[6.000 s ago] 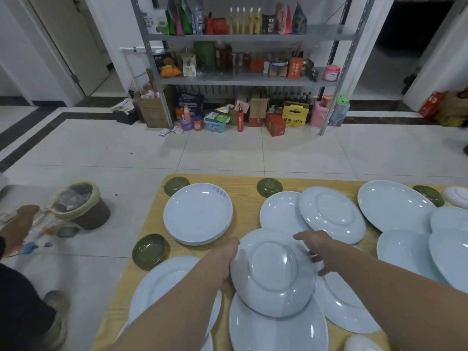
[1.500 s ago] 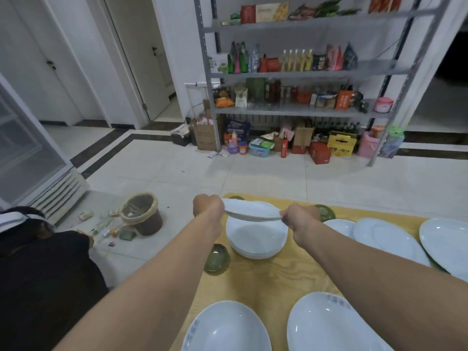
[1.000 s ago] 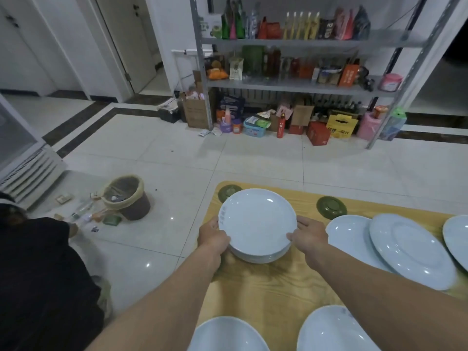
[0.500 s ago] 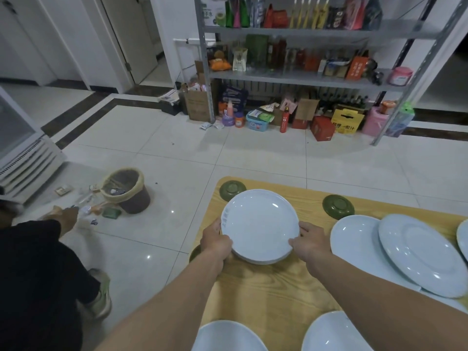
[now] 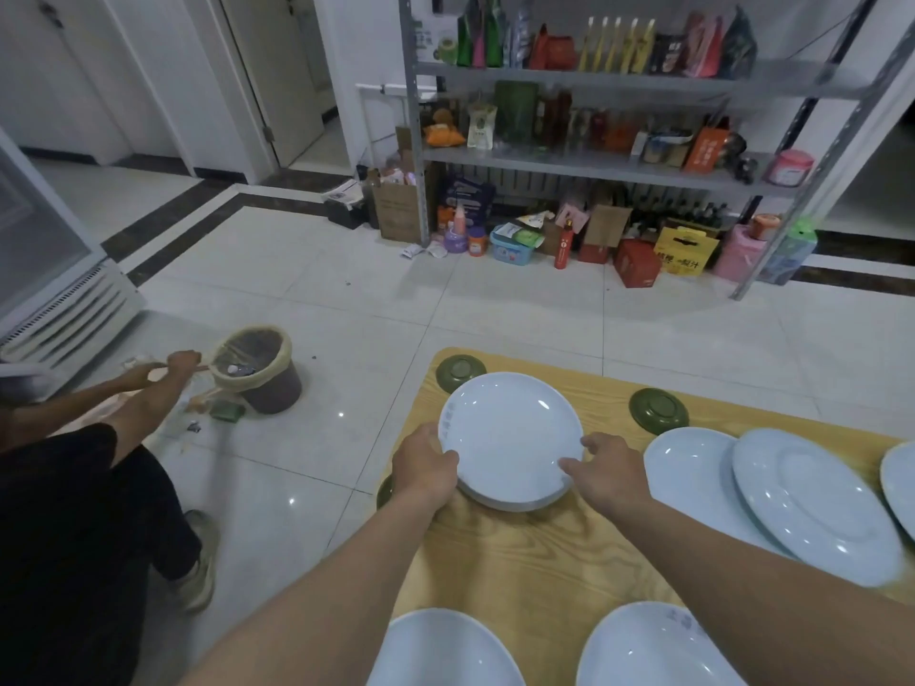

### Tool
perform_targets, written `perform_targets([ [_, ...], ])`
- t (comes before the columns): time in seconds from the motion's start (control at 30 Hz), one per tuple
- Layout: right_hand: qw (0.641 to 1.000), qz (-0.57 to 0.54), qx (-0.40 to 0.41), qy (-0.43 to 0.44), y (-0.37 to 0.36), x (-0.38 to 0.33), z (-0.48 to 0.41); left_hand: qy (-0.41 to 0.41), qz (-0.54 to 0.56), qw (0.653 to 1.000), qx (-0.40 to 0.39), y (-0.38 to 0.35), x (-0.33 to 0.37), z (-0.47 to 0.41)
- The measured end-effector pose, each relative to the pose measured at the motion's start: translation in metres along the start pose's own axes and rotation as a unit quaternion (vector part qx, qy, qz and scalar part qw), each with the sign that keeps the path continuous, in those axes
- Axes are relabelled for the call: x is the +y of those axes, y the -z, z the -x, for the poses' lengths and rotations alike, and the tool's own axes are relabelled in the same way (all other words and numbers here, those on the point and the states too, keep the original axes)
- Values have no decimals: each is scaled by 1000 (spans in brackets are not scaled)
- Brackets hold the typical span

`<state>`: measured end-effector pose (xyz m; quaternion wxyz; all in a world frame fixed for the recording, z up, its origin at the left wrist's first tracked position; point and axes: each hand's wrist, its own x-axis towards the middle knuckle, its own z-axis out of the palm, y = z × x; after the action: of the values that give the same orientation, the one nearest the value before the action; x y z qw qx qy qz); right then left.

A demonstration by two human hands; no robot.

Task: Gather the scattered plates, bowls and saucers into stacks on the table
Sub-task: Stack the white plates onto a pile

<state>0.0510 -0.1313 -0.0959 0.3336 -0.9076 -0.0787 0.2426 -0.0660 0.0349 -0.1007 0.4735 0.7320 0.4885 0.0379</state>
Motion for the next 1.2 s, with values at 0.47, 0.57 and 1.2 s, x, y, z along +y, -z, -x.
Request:
perform_targets([
  [0.47, 975, 7, -222, -21, -18, 42, 93, 217, 110, 967, 79, 59, -99, 139],
  [0.57, 963, -25, -264, -51, -32, 51, 105, 269, 163, 947, 66, 52, -130, 152],
  [1.2, 943, -54, -317, -81, -82, 62, 113, 326, 266, 907, 23, 46, -150, 172],
])
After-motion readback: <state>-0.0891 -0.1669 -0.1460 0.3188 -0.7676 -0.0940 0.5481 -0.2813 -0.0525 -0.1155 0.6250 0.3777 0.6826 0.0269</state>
